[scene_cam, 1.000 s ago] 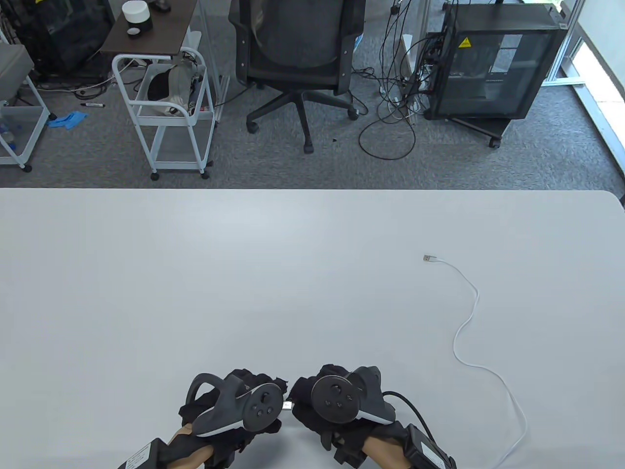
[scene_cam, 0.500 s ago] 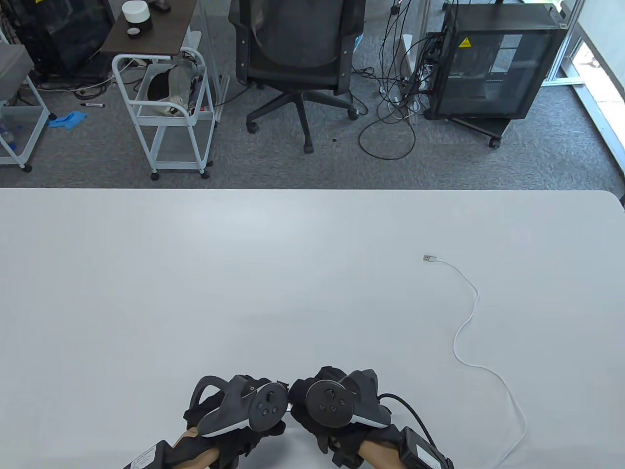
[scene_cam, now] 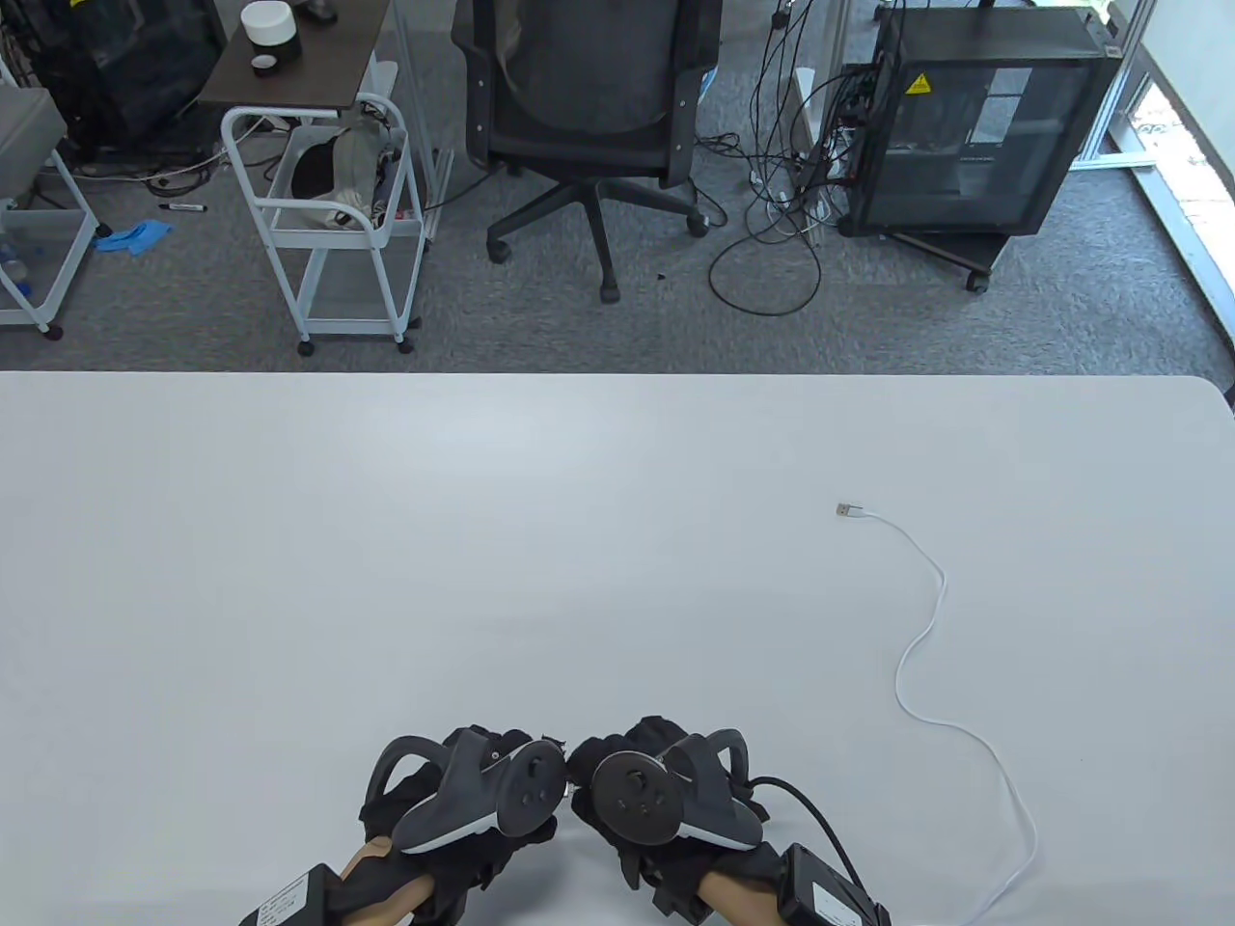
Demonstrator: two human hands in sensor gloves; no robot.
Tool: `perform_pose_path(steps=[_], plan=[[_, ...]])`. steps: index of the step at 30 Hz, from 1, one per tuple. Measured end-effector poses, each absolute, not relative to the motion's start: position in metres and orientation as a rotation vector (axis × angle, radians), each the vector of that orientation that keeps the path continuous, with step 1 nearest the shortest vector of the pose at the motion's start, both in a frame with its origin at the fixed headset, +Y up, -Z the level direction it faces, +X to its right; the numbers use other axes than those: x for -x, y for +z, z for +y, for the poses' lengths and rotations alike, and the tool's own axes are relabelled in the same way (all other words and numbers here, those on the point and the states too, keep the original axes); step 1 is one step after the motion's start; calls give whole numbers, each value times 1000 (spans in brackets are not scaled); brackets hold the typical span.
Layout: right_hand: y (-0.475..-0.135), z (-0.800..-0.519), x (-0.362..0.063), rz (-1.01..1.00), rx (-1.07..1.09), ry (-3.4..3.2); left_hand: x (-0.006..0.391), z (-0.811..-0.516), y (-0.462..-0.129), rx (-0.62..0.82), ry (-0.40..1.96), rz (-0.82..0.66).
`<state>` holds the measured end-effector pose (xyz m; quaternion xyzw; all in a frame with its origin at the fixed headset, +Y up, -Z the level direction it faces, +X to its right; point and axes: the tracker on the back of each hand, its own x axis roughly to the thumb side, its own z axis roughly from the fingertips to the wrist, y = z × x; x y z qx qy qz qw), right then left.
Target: Insert the USB cable into the charger head
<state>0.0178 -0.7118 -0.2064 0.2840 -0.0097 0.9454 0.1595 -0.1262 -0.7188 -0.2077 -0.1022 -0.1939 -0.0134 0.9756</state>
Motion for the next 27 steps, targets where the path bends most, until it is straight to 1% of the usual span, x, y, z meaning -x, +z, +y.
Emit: perform_pose_path(steps=[5, 13, 17, 21, 27], plan=[[-208, -712, -23, -39, -813, 2727, 131, -721, -210, 215, -32, -363], [-210, -718, -27, 22, -832, 2791, 131, -721, -211, 228, -34, -353], [-212, -718, -30, 26, -816, 2804, 129, -720, -208, 235, -13, -407], [-219, -716, -39, 66, -766, 2800, 127, -718, -206, 207, -42, -410], [-233, -718, -63, 76, -653, 2836, 129, -718, -206, 211, -48, -402]])
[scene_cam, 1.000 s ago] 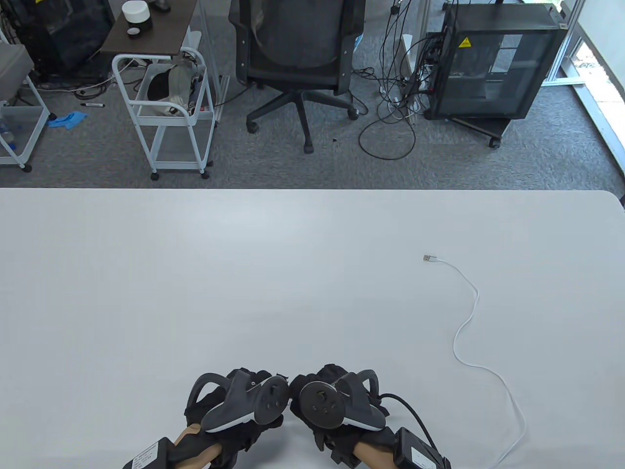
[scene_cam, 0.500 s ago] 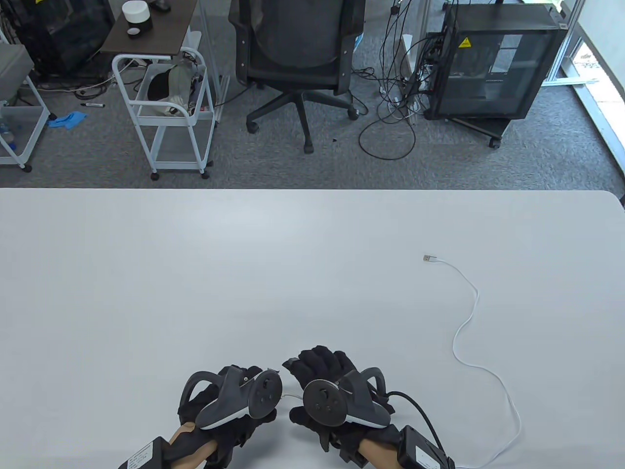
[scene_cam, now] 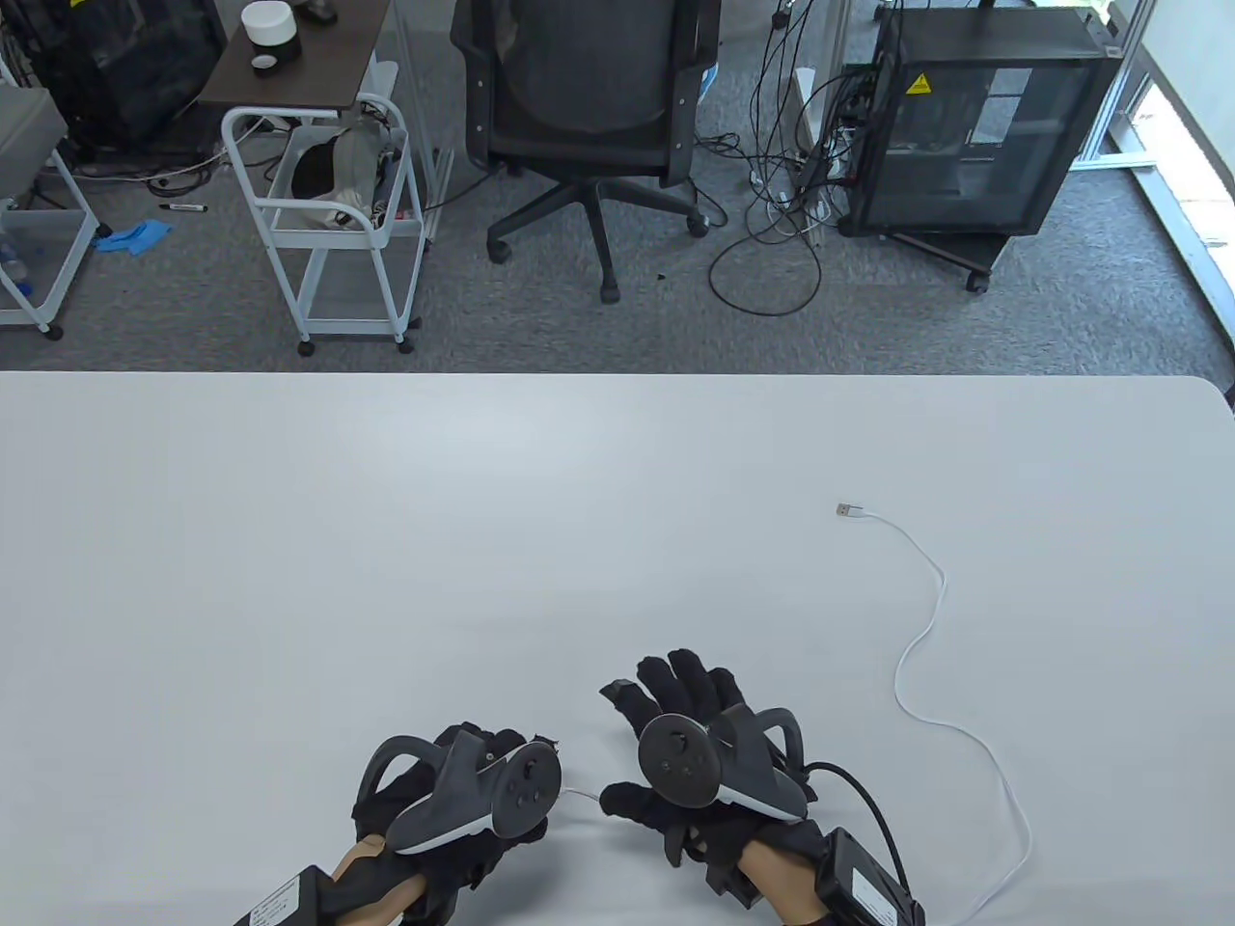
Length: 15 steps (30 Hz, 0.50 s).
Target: Insert the USB cable into the charger head
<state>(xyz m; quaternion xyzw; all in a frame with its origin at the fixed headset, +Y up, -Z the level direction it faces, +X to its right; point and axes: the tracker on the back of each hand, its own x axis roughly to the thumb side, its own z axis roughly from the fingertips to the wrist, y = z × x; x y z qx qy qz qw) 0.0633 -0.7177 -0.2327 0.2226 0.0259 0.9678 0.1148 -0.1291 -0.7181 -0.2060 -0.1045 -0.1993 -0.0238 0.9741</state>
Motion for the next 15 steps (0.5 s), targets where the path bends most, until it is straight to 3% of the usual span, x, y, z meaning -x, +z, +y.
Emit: perform_pose_path(steps=[15], plan=[[-261, -718, -136, 34, -298, 2875, 136, -719, -208, 228, -56, -376]])
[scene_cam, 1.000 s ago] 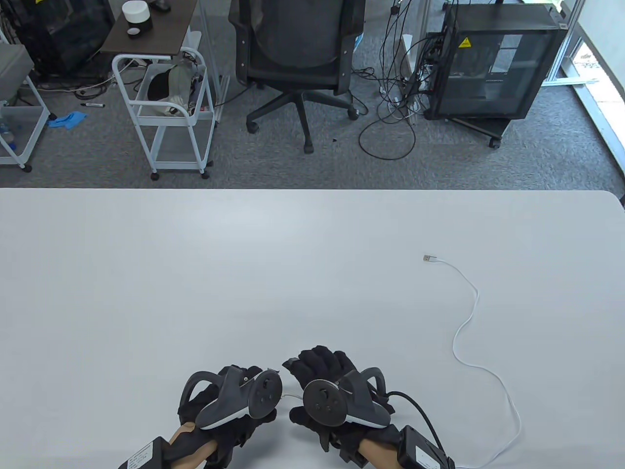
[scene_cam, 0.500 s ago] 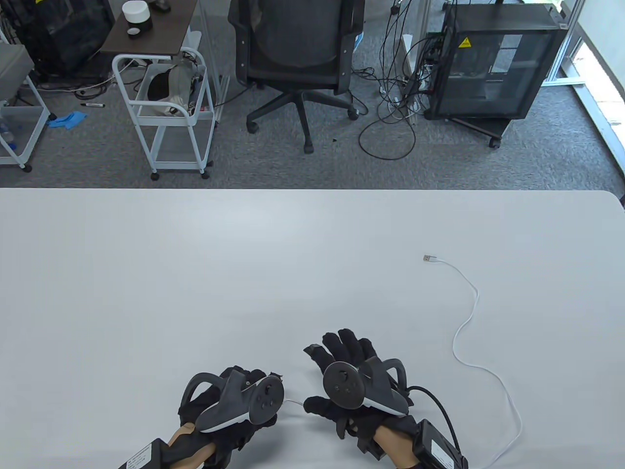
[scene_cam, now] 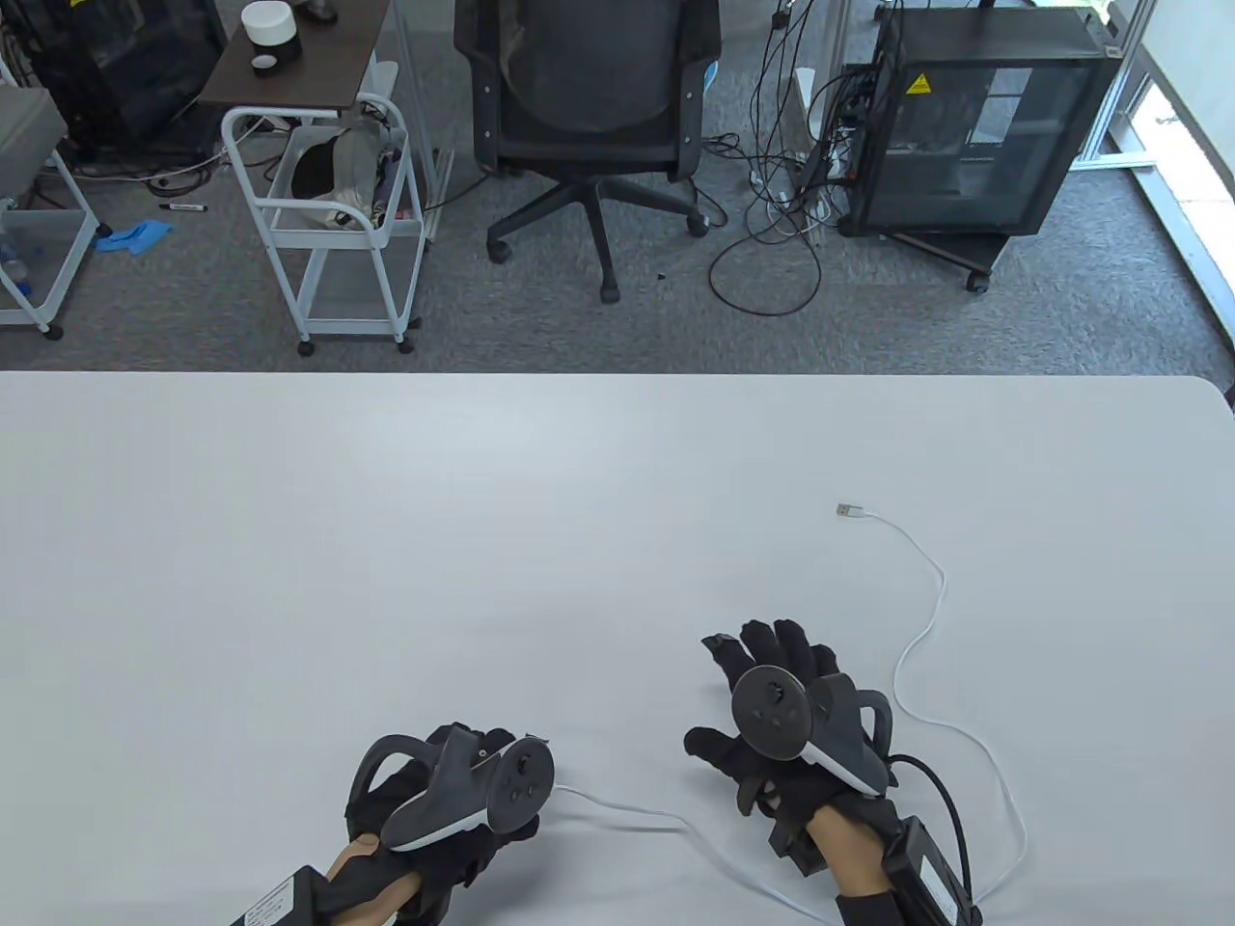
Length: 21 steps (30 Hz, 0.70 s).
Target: Insert the USB cable into the charger head
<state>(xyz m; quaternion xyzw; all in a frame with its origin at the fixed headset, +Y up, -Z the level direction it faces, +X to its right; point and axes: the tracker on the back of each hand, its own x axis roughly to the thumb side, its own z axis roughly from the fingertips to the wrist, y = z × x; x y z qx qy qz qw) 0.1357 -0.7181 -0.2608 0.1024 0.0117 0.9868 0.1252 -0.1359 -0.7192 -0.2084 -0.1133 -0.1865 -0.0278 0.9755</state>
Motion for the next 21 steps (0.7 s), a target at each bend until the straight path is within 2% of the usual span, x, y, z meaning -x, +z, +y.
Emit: perform_pose_path(steps=[11, 21], plan=[[-273, -727, -175, 104, -101, 2823, 140, -720, -210, 249, -68, -364], [-274, -728, -178, 102, -91, 2817, 140, -718, -209, 237, -53, -371]])
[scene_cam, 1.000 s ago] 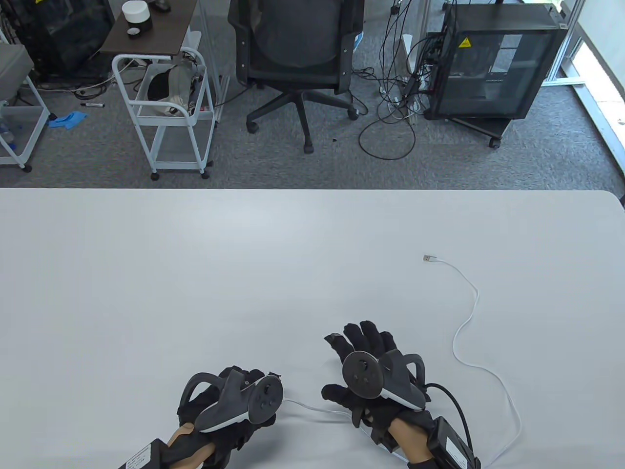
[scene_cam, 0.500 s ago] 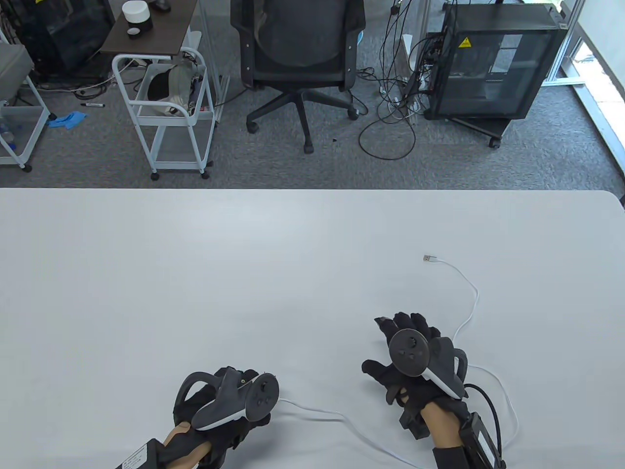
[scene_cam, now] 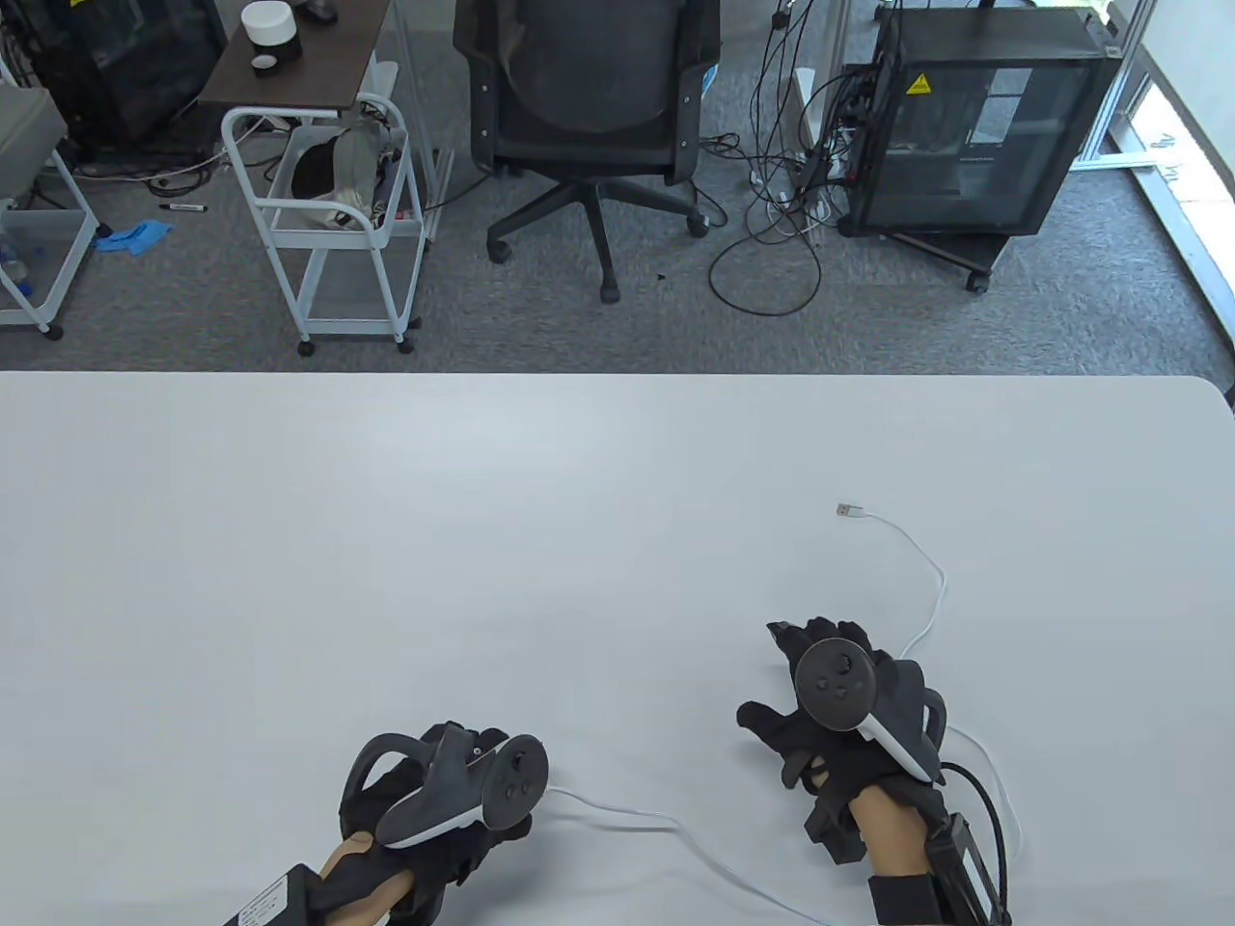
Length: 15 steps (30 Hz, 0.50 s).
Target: Insert the USB cable into the charger head
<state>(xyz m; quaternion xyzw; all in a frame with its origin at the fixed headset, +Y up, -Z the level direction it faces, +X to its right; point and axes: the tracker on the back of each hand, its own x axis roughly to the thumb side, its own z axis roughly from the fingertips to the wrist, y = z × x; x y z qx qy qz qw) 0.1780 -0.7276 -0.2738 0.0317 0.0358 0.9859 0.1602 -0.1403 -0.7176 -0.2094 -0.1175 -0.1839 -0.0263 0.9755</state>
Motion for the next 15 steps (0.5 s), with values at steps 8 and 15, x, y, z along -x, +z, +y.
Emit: perform_pose_path(steps=[8, 15], plan=[[-274, -728, -178, 122, -95, 2799, 140, -718, -211, 237, -66, -355], [-274, -729, -176, 129, -106, 2795, 146, -726, -226, 219, -84, -224]])
